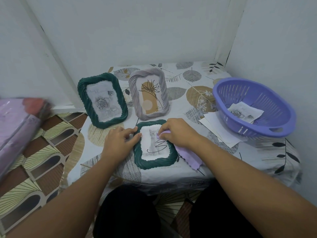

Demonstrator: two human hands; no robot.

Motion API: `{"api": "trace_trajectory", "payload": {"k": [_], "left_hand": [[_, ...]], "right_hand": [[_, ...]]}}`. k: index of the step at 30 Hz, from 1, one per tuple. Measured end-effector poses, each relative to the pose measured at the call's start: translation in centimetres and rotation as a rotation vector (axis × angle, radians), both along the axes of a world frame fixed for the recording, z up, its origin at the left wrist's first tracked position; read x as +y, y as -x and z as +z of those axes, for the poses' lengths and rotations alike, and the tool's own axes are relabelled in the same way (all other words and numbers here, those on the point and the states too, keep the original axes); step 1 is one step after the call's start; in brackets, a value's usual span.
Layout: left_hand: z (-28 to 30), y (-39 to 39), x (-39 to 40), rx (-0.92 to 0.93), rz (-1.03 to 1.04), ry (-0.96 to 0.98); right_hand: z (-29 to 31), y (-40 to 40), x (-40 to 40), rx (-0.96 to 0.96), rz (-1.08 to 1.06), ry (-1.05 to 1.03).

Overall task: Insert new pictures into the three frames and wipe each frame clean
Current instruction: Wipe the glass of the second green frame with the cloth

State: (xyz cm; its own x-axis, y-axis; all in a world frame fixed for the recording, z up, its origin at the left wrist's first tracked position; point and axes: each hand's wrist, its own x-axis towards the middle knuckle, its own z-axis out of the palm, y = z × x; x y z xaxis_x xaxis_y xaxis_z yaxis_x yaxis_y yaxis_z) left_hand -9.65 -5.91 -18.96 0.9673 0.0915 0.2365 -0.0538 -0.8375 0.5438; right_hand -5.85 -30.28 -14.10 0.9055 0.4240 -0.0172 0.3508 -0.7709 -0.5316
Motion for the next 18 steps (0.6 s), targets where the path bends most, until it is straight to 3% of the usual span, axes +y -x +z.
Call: {"api": "trace_trajectory", "payload": {"k": [3, 8, 13, 18], "left_hand": [[0.1, 0.0, -0.1, 0.007, 0.003, 0.001], [0.1, 0.1, -0.1, 0.014, 0.002, -0.003], [0.1, 0.1, -0.1, 0.008, 0.007, 0.006], [0.2, 0.0, -0.1, 0.016, 0.009, -0.004]], "right_hand": [[0.4, 0.1, -0.9, 0.036, 0.082, -0.011], [-0.3, -0.1, 0.1, -0.032, -0.032, -0.009], [0.1, 0.3, -0.8, 0.009, 0.061, -0.024], [-0.1, 0.1, 0.3, -0.056, 0.001, -0.037]]}}
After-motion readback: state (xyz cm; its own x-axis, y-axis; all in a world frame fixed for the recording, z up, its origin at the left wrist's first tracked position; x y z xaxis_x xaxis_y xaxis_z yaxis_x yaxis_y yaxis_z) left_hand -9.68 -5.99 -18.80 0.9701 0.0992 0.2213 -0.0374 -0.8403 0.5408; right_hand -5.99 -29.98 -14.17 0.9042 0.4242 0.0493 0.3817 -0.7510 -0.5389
